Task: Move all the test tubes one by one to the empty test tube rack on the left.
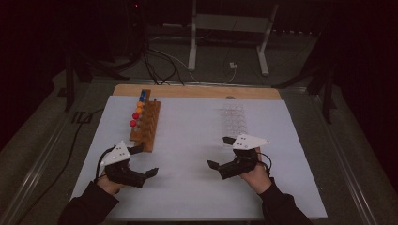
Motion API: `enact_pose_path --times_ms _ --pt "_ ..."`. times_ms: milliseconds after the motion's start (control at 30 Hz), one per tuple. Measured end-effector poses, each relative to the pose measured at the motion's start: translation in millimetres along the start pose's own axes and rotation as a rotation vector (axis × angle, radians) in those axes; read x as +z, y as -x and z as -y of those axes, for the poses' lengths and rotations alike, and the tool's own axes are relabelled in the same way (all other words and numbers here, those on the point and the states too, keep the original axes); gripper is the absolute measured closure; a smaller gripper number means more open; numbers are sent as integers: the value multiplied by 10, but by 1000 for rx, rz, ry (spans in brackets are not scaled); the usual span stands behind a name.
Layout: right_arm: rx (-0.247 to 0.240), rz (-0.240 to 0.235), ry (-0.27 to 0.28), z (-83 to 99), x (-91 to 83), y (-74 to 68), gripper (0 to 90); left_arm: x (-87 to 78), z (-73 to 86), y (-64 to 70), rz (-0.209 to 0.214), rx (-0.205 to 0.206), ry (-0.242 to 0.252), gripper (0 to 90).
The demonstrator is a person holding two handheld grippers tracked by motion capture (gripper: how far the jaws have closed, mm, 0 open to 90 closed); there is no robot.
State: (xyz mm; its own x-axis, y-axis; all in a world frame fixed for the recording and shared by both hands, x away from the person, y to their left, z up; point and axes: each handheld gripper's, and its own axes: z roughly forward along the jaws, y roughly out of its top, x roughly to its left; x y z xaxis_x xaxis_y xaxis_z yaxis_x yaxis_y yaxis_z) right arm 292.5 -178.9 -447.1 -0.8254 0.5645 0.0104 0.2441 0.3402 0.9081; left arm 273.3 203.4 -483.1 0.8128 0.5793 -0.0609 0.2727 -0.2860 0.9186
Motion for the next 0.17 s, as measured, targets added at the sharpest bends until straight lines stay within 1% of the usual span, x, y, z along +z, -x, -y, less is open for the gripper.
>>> enact_pose_path --times_ms 67,167 --pt "0 0 -1 1 4 0 0 46 47 16 1 2 -15 12" --pt "2 -2 -1 1 3 3 0 98 93 26 15 0 -25 12"
